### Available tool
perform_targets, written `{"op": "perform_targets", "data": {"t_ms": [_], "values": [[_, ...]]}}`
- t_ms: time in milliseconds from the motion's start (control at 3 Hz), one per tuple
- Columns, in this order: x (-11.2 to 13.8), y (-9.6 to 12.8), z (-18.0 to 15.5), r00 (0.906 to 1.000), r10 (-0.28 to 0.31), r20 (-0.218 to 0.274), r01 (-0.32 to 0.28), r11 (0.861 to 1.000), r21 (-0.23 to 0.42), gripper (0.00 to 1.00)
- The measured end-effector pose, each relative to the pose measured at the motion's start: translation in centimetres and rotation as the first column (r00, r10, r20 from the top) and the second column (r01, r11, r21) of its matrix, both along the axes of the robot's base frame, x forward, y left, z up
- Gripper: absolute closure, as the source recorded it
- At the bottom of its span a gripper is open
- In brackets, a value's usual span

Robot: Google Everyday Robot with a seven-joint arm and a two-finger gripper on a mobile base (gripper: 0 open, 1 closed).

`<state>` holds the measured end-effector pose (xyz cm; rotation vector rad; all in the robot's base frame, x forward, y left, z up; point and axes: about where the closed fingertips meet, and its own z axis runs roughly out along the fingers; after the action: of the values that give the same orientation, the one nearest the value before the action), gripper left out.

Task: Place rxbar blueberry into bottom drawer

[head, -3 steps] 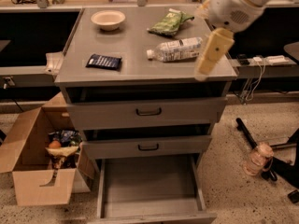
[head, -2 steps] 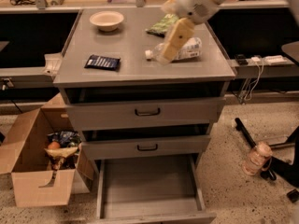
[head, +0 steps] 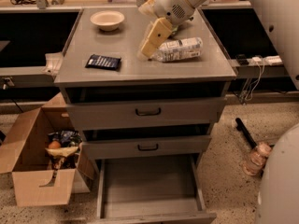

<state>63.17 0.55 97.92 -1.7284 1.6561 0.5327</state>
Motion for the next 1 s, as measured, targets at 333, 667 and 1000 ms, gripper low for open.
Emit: {"op": "perform_targets", "data": {"t_ms": [333,667,1000], "values": [[1.9,0.7,-1.1,0.9977,-0.068,0.0,0.068,0.997,0.047,0.0],[6.0,1.7,-3.7,0.9857,-0.167,-0.023,0.168,0.982,0.082,0.0],[8.7,1.9,-6.2,0.9795,-0.195,-0.051,0.199,0.974,0.106,0.0]]}}
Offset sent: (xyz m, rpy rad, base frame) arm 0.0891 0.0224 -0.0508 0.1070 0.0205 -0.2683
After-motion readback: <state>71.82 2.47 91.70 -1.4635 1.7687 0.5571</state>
